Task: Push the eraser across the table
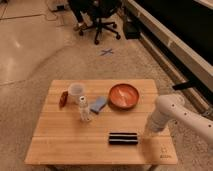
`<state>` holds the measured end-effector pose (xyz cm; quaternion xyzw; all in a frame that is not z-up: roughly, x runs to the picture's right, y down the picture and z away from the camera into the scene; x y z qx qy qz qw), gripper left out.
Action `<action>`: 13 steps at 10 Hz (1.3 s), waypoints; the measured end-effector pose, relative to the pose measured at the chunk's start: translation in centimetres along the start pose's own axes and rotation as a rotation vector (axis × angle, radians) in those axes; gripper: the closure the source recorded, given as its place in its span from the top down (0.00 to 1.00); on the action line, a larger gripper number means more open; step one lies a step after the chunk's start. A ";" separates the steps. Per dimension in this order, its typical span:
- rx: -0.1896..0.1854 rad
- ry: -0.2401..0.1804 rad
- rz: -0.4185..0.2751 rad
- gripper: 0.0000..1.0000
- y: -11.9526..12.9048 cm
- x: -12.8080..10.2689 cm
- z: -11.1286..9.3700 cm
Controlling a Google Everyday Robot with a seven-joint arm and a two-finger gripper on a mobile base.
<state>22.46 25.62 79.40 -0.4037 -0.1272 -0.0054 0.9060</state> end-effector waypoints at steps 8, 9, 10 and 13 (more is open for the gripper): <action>-0.014 -0.042 -0.056 0.00 -0.6 -4.1 1.8; -0.016 -0.051 -0.066 0.00 -0.8 -4.7 1.9; -0.020 -0.056 -0.073 0.00 -0.8 -5.1 1.9; -0.038 -0.082 -0.103 0.00 -0.8 -6.9 2.5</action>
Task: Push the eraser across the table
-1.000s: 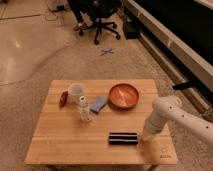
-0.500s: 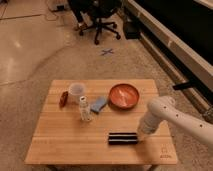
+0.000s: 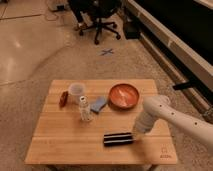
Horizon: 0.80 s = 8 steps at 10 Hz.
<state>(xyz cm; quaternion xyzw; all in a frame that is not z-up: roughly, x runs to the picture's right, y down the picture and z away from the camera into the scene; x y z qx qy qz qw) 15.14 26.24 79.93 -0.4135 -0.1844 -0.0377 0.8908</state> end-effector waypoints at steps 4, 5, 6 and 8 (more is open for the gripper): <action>-0.031 -0.030 -0.051 0.00 -0.1 -2.7 1.0; -0.041 -0.038 -0.064 0.00 0.1 -3.5 1.1; -0.055 -0.049 -0.078 0.00 0.5 -4.4 1.3; -0.078 -0.067 -0.095 0.00 1.3 -5.7 1.6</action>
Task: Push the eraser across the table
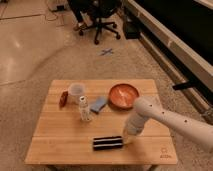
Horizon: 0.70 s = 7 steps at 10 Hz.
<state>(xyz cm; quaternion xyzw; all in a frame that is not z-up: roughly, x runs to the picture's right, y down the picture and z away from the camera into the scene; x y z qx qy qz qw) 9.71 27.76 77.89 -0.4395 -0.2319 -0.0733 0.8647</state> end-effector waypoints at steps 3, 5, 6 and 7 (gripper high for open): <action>-0.032 -0.023 -0.026 0.00 0.8 -1.7 0.7; -0.050 -0.040 -0.045 0.00 0.9 -2.9 1.3; -0.055 -0.046 -0.054 0.00 0.8 -3.3 1.5; -0.062 -0.056 -0.070 0.00 0.7 -4.1 1.8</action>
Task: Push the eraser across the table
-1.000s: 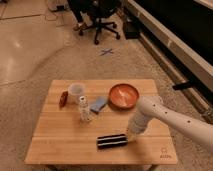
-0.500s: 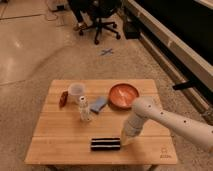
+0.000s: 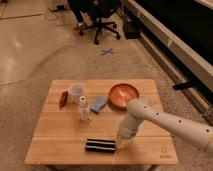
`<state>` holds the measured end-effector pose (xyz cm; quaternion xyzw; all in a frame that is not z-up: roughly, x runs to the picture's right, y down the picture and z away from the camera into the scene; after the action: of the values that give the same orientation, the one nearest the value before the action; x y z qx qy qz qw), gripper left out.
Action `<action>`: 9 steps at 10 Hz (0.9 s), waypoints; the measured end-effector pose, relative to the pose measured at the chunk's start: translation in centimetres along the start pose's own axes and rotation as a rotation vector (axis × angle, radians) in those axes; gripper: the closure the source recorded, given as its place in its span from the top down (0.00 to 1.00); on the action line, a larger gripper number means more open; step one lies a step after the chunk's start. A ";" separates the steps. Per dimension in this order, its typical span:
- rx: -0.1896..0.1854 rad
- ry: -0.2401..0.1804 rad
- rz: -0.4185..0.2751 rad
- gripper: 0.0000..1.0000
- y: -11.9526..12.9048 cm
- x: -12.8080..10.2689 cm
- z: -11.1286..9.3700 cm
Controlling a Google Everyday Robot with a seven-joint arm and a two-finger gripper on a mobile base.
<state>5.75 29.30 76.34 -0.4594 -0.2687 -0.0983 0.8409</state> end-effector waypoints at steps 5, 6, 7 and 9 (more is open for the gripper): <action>-0.024 -0.033 -0.067 0.00 -0.6 -3.0 1.0; -0.027 -0.035 -0.073 0.00 -0.7 -3.3 1.1; -0.036 -0.041 -0.088 0.00 -0.6 -3.8 1.5; -0.036 -0.049 -0.124 0.00 -1.0 -4.9 2.4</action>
<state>0.39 30.30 75.49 -0.4590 -0.3155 -0.1435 0.8180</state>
